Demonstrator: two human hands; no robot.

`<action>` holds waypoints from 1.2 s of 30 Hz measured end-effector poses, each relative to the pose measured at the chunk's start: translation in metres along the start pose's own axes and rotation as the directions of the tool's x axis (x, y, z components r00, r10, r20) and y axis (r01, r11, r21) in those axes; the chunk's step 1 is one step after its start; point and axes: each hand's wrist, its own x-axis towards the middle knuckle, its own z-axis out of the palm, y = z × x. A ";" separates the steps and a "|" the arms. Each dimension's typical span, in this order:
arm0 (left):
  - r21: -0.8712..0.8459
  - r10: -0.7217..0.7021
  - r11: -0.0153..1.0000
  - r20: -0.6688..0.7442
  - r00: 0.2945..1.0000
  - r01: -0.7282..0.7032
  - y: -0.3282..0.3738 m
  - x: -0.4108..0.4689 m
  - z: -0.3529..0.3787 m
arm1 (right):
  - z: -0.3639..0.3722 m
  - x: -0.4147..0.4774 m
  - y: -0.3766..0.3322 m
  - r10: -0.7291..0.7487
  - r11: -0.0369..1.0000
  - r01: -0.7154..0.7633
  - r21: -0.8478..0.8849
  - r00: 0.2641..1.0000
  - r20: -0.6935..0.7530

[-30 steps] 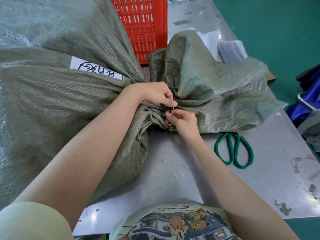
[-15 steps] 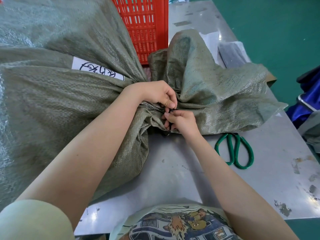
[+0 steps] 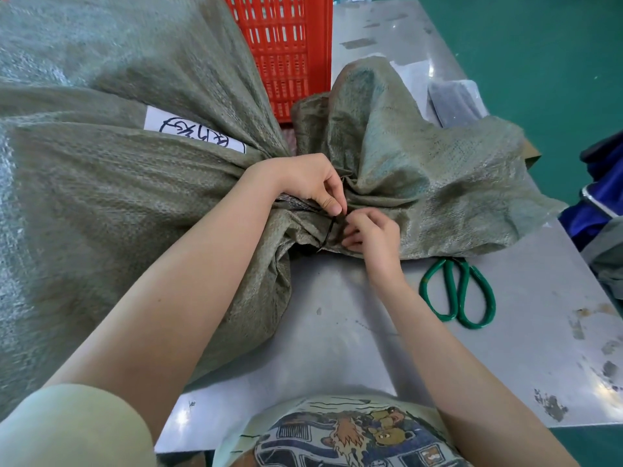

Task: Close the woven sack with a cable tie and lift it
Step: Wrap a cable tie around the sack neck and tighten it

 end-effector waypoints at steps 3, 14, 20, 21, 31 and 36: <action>0.002 -0.002 1.000 0.007 1.000 0.002 -0.002 0.002 0.000 | 0.005 -0.003 -0.006 0.091 0.995 -0.094 0.028 0.993 0.076; 0.012 0.013 1.000 0.020 1.000 -0.013 -0.003 0.001 0.001 | 0.009 0.001 -0.001 0.004 1.000 -0.002 -0.029 0.998 0.056; 0.065 0.013 0.998 -0.038 0.999 -0.011 -0.006 0.000 0.000 | 0.009 -0.005 0.001 0.018 0.997 -0.016 0.080 0.999 -0.029; 0.068 0.012 0.998 -0.037 0.999 -0.010 -0.006 0.001 0.001 | 0.008 -0.006 0.000 0.066 0.993 -0.064 0.100 0.998 -0.013; 0.115 0.010 0.993 -0.081 0.997 0.000 -0.010 0.001 -0.001 | 0.002 0.001 -0.015 0.170 0.985 -0.169 -0.019 0.976 0.139; 0.084 0.029 0.996 -0.051 0.998 -0.025 -0.007 -0.002 -0.002 | -0.001 0.005 -0.019 0.235 0.955 -0.179 -0.236 0.942 0.238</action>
